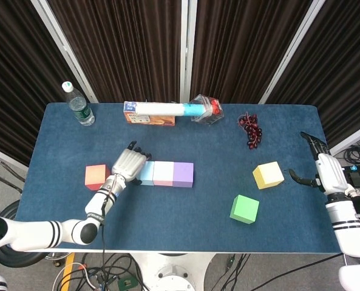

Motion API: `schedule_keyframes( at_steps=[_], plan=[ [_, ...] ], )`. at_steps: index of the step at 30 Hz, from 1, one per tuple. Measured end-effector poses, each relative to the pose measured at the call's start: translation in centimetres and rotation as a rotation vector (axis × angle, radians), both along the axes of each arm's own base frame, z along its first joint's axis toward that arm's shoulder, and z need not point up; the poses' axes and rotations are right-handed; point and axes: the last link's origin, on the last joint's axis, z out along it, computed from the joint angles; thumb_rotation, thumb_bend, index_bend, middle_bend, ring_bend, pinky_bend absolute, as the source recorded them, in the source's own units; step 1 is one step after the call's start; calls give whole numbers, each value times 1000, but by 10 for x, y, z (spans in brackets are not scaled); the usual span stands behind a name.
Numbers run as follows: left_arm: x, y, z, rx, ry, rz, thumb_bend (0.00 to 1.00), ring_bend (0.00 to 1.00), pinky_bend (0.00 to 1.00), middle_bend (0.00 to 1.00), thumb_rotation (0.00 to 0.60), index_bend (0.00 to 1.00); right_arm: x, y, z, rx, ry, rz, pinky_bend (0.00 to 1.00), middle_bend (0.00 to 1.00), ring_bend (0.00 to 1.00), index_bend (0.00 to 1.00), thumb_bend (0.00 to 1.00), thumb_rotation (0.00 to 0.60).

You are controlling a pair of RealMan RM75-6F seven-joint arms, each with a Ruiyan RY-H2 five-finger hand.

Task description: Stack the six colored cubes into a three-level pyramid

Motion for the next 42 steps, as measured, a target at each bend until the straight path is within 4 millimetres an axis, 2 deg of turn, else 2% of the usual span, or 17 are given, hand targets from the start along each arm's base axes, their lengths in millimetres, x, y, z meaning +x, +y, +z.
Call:
schedule_keyframes(
  at_steps=[7, 12, 18, 28, 31, 36, 42],
  plan=[
    [1, 0, -1, -4, -2, 1, 92, 196, 4, 371, 600, 240, -1, 0, 0, 1, -3, -2, 0, 79, 0, 0, 237, 600],
    [1, 0, -1, -3, -8, 1, 84, 196, 4, 298, 600, 197, -2, 0, 1, -1, -3, -3, 0, 79, 0, 0, 237, 600],
    [2, 0, -2, -5, -8, 0, 84, 195, 4, 283, 600, 183, -2, 1, 2, -5, -9, -3, 0, 79, 0, 0, 238, 600],
    [4, -5, 2, -29, -36, 10, 84, 105, 4, 176, 600, 144, -3, 1, 3, -8, -12, -4, 0, 79, 0, 0, 241, 600],
    [6, -9, 11, -22, -57, 0, 84, 101, 4, 172, 600, 143, -2, 3, 4, -10, -16, -1, 0, 79, 0, 0, 241, 600],
    [-3, -13, 41, 14, -100, 5, 84, 101, 4, 172, 600, 144, -2, 7, 6, -20, -16, 1, 0, 78, 0, 0, 241, 600],
    [-41, -24, 84, 97, -109, 47, 84, 101, 4, 172, 600, 146, -5, 12, 6, -4, -2, 1, 0, 77, 0, 0, 241, 600]
  ],
)
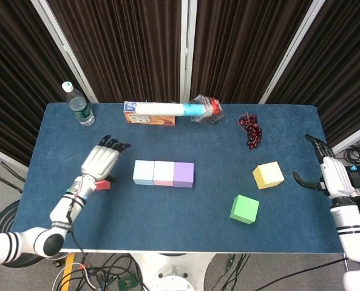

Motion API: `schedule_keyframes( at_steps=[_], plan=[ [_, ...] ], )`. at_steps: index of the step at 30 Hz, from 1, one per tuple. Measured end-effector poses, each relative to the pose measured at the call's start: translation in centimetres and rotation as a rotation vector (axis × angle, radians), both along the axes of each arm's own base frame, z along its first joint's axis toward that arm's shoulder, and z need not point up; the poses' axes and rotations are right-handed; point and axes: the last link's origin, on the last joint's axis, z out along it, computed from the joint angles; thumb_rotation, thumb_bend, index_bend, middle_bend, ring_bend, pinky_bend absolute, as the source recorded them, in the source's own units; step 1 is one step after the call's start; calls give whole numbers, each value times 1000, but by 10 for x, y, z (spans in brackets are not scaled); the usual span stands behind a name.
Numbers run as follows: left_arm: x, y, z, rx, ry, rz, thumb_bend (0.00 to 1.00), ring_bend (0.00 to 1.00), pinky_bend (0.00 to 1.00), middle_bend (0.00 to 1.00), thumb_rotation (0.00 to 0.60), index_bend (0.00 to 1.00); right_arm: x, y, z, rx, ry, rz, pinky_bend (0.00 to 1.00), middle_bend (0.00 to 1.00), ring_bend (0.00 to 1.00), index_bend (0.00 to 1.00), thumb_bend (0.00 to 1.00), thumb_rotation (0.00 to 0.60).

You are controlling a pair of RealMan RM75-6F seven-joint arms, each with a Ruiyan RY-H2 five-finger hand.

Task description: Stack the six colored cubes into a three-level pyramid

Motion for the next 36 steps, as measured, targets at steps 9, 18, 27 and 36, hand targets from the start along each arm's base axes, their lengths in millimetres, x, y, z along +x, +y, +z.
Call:
schedule_keyframes(
  at_steps=[9, 18, 27, 36],
  plan=[
    [-53, -30, 9, 43, -23, 90, 79, 101, 4, 172, 600, 151, 5, 5, 5, 19, 41, 28, 0, 78, 0, 0, 243, 600],
    [-64, -27, -3, 53, -32, 116, 79, 76, 4, 143, 600, 151, 12, 8, 4, 24, 53, 43, 0, 78, 0, 0, 244, 600],
    [-64, -28, -15, 2, -32, 136, 79, 76, 4, 136, 600, 150, 13, 8, 4, 21, 56, 42, 0, 78, 0, 0, 245, 600],
    [-72, -23, -22, -3, -3, 171, 76, 78, 4, 157, 600, 171, 14, 6, 2, 26, 53, 41, 0, 78, 0, 0, 244, 600]
  ],
)
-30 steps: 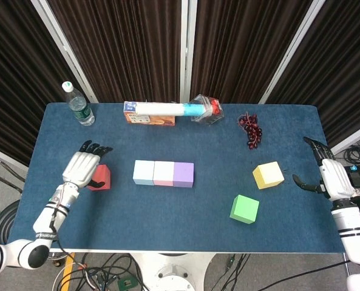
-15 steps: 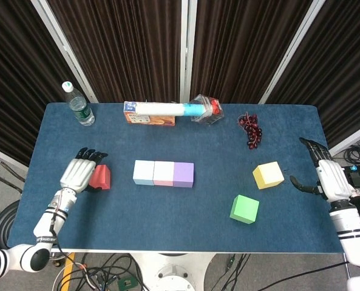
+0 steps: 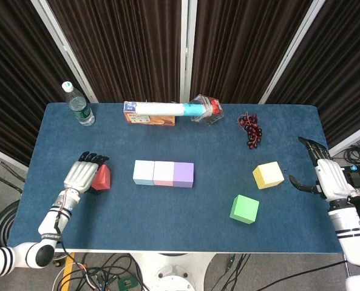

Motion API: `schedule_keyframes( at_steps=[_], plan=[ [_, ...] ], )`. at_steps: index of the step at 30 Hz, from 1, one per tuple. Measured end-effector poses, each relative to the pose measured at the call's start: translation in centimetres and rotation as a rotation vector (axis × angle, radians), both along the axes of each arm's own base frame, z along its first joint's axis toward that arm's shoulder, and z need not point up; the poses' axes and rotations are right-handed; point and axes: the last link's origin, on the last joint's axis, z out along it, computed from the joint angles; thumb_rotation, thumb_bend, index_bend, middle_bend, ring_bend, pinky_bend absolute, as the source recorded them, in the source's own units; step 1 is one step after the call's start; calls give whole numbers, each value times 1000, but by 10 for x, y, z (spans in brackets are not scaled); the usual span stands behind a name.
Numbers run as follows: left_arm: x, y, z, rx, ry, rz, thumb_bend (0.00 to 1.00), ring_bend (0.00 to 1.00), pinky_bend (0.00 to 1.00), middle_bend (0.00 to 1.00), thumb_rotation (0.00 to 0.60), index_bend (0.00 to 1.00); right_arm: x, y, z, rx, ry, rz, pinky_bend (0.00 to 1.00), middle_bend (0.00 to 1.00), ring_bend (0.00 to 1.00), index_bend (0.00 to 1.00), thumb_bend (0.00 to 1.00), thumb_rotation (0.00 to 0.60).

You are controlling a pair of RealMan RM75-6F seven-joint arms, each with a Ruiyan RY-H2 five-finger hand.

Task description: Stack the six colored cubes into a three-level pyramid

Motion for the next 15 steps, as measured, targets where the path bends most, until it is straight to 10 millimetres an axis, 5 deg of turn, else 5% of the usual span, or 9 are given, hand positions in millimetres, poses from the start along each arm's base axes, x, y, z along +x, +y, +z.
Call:
schedule_keyframes(
  at_steps=[7, 15],
  plan=[
    [-2, 5, -1, 18, -22, 8, 86, 208, 101, 371, 600, 304, -1, -1, -2, 2, -6, -4, 0, 79, 0, 0, 245, 600],
    [-8, 12, 0, 13, 40, -27, 94, 328, 242, 496, 600, 322, 0, -1, 1, -13, -16, -4, 0, 79, 0, 0, 248, 600]
  ],
)
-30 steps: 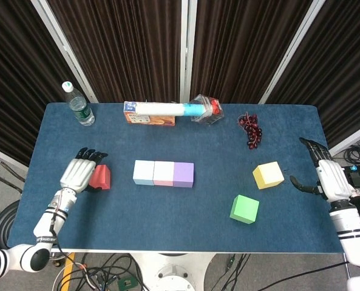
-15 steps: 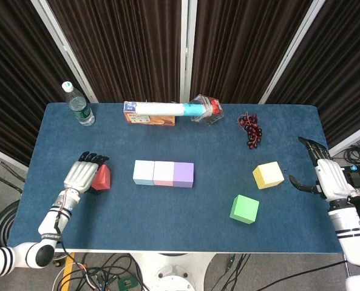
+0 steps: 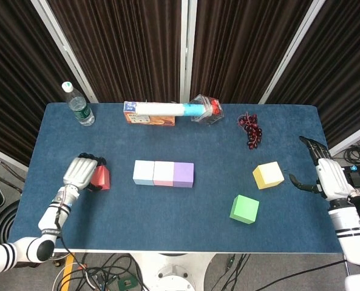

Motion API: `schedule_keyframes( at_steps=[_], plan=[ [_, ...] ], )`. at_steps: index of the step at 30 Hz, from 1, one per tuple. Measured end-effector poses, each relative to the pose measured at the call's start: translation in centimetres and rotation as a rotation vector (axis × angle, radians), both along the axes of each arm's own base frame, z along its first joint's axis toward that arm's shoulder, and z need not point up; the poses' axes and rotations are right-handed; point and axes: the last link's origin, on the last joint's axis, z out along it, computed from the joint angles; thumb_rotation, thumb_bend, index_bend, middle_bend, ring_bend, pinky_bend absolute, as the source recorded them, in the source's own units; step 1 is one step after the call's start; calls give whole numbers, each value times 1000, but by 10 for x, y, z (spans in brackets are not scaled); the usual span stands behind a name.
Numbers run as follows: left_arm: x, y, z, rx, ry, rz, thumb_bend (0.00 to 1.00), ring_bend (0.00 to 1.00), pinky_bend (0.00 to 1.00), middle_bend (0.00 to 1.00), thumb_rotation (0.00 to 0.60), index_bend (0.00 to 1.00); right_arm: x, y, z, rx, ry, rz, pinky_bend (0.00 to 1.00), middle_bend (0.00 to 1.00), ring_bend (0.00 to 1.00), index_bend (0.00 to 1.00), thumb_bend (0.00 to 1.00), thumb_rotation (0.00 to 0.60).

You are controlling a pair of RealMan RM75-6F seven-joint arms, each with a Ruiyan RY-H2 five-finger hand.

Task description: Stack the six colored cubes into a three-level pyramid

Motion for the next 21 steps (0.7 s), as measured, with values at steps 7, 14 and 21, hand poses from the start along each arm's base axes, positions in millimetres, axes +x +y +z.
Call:
schedule_keyframes(
  at_steps=[7, 14, 21],
  plan=[
    [28, 0, 22, 25, -85, -62, 98, 331, 244, 499, 600, 322, 0, 1, 2, -11, -10, 2, 0, 79, 0, 0, 247, 600],
    [83, 11, 40, 31, -89, -209, 98, 331, 241, 498, 600, 319, 1, 1, 2, -13, -11, 6, 0, 79, 0, 0, 247, 600],
    [132, 22, 26, -19, -61, -276, 98, 331, 241, 497, 600, 316, -2, 2, 4, -15, -16, 0, 0, 79, 0, 0, 247, 600]
  ],
)
